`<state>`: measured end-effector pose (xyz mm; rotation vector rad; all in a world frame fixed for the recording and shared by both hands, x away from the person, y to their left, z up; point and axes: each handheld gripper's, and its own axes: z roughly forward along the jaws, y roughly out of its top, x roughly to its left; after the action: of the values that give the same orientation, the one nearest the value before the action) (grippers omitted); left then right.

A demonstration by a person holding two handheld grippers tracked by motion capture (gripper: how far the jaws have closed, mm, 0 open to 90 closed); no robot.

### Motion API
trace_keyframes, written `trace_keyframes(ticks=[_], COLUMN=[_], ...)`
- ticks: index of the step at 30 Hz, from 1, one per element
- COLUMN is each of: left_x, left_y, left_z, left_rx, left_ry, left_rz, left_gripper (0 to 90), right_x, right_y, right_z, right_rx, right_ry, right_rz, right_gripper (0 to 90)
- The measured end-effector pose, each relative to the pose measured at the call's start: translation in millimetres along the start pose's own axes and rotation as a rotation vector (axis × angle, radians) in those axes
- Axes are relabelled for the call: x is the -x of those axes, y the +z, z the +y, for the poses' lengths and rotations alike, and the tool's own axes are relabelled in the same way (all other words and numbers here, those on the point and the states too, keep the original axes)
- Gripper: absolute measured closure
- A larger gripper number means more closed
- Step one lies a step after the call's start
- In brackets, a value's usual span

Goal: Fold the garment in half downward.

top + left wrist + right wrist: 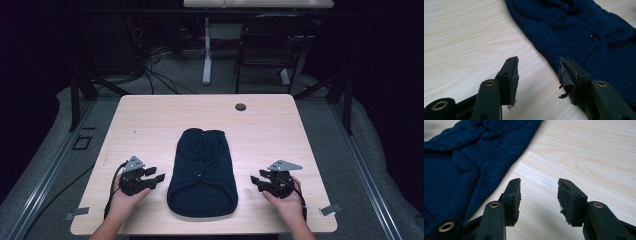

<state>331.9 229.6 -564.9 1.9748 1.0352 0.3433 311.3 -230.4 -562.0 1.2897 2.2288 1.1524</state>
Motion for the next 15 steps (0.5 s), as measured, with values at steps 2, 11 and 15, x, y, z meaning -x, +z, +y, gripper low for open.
trace_keyframes(ticks=[2, 11, 15], left_x=[0.1, 0.3, 3.0], left_y=[-0.2, 1.6, 0.3], left_z=[1.1, 4.6, 12.4], left_rx=[0.004, -0.021, -0.02], left_ry=[0.006, 0.005, 0.033], left_rz=[-0.003, -0.018, -0.035], left_gripper=[50.0, 50.6, 51.0], right_x=[-0.1, -2.3, -6.7], right_y=[0.9, 8.5, 6.8], right_z=[-0.7, 3.3, 12.0], right_rx=[-0.006, -0.064, -0.049], right_ry=[-0.002, -0.04, -0.048], right_rz=[-0.003, 0.02, 0.035], right_gripper=[52.9, 55.7, 56.0])
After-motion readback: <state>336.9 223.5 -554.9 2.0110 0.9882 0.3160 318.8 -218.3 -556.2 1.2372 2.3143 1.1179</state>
